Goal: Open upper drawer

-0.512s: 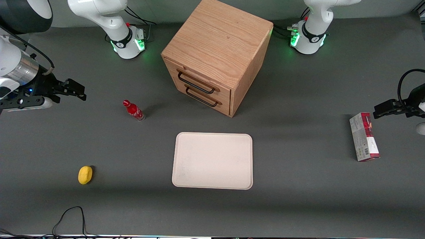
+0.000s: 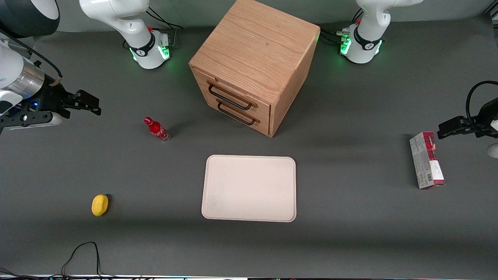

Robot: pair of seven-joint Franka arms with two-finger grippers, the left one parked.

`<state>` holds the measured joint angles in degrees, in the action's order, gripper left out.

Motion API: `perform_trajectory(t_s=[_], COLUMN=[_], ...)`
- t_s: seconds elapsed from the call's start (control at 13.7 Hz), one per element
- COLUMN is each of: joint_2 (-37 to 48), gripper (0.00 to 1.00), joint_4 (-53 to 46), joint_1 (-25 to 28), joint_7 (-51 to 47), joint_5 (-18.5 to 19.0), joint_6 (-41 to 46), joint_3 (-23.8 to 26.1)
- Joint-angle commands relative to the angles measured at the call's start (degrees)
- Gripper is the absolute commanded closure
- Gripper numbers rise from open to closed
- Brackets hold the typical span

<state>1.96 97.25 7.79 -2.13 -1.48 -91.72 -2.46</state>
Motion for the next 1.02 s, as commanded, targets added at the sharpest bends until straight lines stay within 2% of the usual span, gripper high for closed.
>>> perform_trajectory(t_s=[0.0,0.22,0.37,0.59,0.8,0.95], joint_2=[-2.05,-2.31,-2.92,-11.43,-13.39,-13.74], gripper=[0.0,0.0,0.0,0.0,0.0,0.0], joint_4=[-3.03,-3.9,-5.13,-12.59,-13.66,-13.75], joint_1=[-0.14,0.12,0.82,8.36,14.08,17.77], joint_7=[0.1,-0.06,-0.59,-1.82,-1.3,-1.47], joint_5=[0.6,0.08,-2.98,-4.14,-4.23,-5.63], joint_6=[3.99,4.7,4.88,5.23,4.97,4.88], joint_3=[-0.26,0.0,0.27,0.35,0.53,0.71])
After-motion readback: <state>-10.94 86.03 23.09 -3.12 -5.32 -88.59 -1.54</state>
